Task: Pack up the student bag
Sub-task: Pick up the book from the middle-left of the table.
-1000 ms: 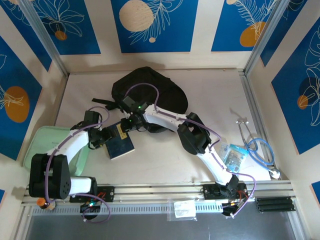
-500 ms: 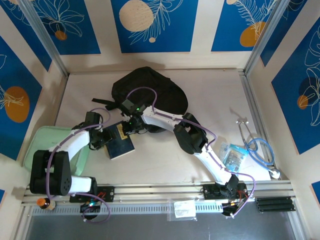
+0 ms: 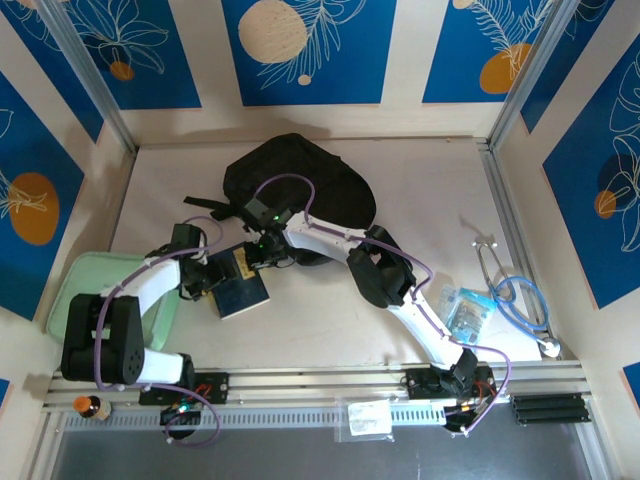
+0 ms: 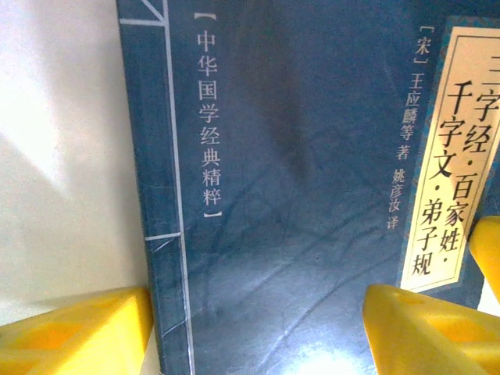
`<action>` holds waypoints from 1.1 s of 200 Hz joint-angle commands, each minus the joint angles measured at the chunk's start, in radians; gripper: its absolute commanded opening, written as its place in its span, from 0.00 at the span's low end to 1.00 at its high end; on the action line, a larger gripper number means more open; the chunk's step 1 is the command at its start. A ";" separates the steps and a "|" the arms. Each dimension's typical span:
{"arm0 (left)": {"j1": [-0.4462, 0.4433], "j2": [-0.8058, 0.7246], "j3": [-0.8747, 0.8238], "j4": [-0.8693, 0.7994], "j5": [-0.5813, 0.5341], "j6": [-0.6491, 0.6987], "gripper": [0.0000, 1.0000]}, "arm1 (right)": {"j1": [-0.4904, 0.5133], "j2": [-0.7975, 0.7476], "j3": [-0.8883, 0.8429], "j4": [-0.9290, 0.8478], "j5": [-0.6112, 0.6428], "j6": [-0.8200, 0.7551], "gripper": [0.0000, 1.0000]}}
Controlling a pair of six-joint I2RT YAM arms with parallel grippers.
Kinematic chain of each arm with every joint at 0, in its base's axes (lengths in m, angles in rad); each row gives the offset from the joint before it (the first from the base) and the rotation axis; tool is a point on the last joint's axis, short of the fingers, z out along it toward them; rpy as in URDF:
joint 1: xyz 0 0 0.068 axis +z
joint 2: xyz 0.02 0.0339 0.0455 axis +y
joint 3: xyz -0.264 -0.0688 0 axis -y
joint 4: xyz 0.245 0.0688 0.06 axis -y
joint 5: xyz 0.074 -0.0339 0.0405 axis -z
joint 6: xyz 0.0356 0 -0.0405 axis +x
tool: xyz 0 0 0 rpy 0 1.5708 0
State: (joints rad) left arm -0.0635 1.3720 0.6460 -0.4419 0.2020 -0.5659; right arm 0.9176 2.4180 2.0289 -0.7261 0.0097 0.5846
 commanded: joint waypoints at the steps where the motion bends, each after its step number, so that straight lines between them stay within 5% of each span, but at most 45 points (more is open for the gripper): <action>1: 0.008 0.022 0.002 0.003 0.044 0.012 0.73 | -0.004 0.052 -0.029 -0.050 -0.010 0.017 0.17; 106: 0.008 -0.151 0.022 0.048 0.311 -0.037 0.53 | -0.015 0.043 -0.061 -0.038 0.018 0.027 0.10; 220: 0.009 -0.130 -0.004 0.145 0.302 -0.108 0.34 | -0.023 0.037 -0.076 -0.023 0.016 0.029 0.10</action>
State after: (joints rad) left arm -0.0505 1.2304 0.6441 -0.3202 0.4816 -0.6712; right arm 0.8749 2.4107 2.0045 -0.6994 0.0223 0.6067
